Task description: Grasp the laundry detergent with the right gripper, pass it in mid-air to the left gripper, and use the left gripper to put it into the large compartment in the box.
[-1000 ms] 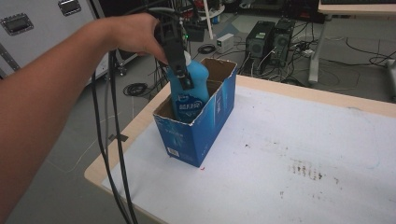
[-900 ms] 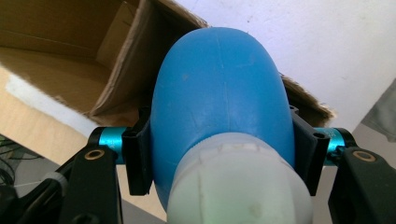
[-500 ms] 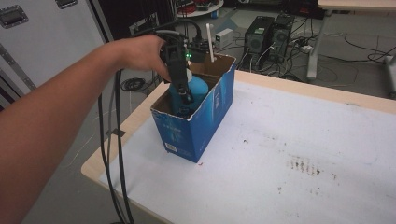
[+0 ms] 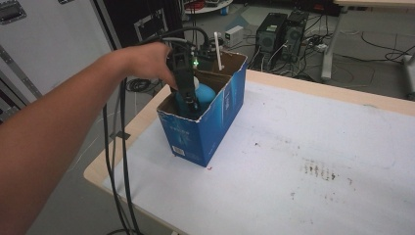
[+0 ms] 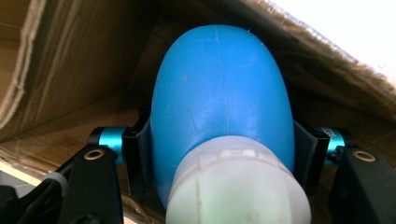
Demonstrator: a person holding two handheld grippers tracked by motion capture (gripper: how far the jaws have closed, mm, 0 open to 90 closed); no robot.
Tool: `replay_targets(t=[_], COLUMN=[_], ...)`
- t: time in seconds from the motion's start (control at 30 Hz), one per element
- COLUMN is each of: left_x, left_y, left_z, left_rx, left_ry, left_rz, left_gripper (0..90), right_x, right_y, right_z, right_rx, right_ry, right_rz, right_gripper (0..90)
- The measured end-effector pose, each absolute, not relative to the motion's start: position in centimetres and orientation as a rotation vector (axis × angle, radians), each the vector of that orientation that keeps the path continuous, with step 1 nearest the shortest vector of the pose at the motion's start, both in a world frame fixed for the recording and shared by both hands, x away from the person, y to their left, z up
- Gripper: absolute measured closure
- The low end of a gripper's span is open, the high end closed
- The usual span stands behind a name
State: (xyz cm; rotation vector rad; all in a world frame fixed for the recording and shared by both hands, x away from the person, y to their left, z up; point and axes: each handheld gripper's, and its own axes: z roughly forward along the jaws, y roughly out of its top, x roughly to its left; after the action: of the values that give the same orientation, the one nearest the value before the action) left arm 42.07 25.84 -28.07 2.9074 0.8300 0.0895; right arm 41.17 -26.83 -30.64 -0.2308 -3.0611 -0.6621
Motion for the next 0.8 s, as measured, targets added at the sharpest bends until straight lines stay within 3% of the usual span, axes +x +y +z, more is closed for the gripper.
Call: replay_targets(t=[0.4,0.8], left_x=[42.3,42.0], left_y=[26.0,26.6], left_z=[-28.1,-26.3], left_rx=[2.873,2.783], left_ry=[0.857,0.9], left_rz=[0.089,0.12], left_gripper=[36.9,25.6], right_x=[41.1,40.8], right_y=[-26.6,-26.6], right_z=[-30.6,-30.4], right_rx=[-0.225,-0.222], right_ry=[-3.061,-3.066], right_rz=[-0.656,-0.656], right_gripper=[1.2,1.2])
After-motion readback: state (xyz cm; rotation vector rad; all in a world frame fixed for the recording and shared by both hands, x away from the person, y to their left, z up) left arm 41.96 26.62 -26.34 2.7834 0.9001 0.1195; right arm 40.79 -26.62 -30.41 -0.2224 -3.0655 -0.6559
